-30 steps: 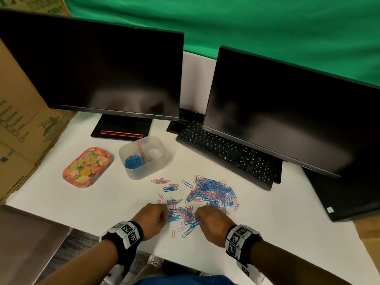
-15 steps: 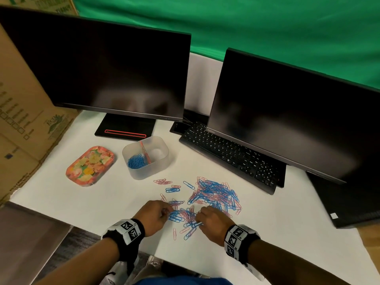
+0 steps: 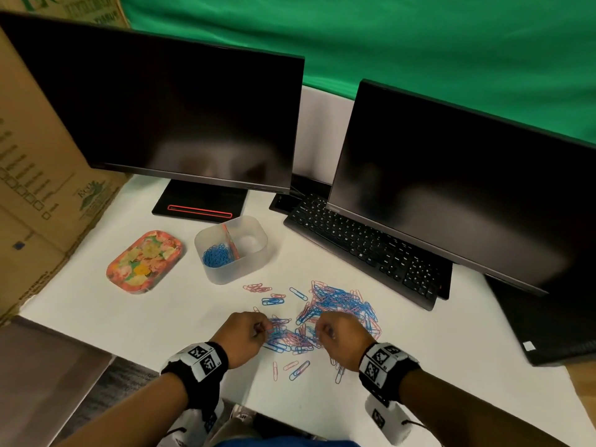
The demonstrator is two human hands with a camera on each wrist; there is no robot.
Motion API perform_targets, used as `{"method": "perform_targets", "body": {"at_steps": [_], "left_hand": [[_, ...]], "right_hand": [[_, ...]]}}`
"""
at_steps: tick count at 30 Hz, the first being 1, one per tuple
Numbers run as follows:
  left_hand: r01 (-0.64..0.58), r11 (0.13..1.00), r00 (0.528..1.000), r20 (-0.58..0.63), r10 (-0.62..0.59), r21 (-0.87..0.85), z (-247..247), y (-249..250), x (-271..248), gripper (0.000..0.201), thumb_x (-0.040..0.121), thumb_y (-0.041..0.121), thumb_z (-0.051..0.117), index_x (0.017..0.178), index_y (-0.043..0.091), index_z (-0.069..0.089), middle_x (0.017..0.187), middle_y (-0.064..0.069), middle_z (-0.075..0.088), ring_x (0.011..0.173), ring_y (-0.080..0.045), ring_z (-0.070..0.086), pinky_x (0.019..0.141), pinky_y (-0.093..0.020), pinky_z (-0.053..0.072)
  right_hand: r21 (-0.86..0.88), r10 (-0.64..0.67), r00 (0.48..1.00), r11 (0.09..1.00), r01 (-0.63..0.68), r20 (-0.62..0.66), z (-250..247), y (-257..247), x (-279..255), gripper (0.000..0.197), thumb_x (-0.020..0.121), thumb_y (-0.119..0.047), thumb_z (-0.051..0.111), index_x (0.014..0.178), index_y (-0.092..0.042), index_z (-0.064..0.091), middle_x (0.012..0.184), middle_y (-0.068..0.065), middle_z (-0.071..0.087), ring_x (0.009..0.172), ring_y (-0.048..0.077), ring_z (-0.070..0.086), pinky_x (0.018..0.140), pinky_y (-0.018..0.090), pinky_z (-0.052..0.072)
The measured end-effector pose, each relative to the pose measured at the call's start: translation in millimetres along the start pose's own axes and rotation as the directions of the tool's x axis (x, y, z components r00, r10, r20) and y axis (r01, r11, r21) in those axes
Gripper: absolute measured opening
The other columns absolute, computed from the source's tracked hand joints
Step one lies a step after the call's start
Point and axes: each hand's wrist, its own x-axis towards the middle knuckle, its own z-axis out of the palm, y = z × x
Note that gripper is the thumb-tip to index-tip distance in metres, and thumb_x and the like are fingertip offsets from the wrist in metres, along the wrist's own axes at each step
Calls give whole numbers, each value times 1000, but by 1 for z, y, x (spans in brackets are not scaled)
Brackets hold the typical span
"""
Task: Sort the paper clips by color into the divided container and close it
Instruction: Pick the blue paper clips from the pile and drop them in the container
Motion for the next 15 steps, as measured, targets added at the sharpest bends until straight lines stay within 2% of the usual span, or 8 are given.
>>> {"method": "perform_targets", "body": {"at_steps": [2,4,6,8,9,11,13,15], "left_hand": [[24,996,999,-47,-28,-84,-4,4,3,20,83,7,62,76,26,64,77,7,65,67,-1,55,62,-4,38],[53,976,994,-80,-71,-211,-9,8,7,17,83,5,64,79,21,68,80,2,69,69,-5,58,63,-6,40],[80,915,987,-95,-128,-395,-17,14,11,16,85,-2,61,89,12,69,78,-2,68,58,-1,55,54,-9,40],[108,819,974,-103,-200,-564,-28,20,13,19,88,-6,56,95,7,69,69,-2,61,45,-4,44,46,-13,35],[117,776,968,-102,-228,-619,-34,24,14,19,89,-4,55,94,7,69,68,-3,56,45,-7,38,45,-17,32],[103,689,956,-121,-269,-717,-49,26,16,20,92,-4,51,87,7,67,71,-9,48,46,-10,33,46,-21,30],[81,592,931,-151,-331,-802,-64,30,18,22,90,-7,49,79,5,63,70,-11,47,45,-12,37,45,-23,35],[50,482,903,-167,-396,-875,-80,32,20,22,88,-10,48,76,4,60,67,-9,50,48,-16,45,44,-24,42]], "right_hand": [[209,86,996,975,-79,-22,-9,-7,7,11,88,-11,54,81,-13,63,81,3,67,76,16,62,77,31,52],[393,123,992,913,-112,-2,-21,-21,16,19,88,5,51,78,-7,63,76,4,65,71,8,61,78,26,52],[542,132,991,831,-125,27,-31,-36,27,17,90,9,51,85,-3,62,72,8,63,59,3,59,67,19,48],[655,173,981,732,-188,87,-38,-53,38,15,92,7,49,96,-2,60,70,12,62,45,1,51,50,14,39],[695,187,974,684,-220,124,-39,-60,44,18,92,7,48,102,-2,60,70,13,62,44,4,49,47,15,35],[753,181,963,601,-268,198,-39,-77,60,23,91,7,47,110,2,59,71,14,61,50,12,52,45,20,35],[804,170,955,517,-295,242,-39,-91,73,25,90,9,45,113,6,57,72,14,59,55,20,58,45,24,42],[823,177,949,473,-314,260,-37,-107,89,26,89,11,44,112,8,56,73,16,58,56,25,62,46,26,47]]}}
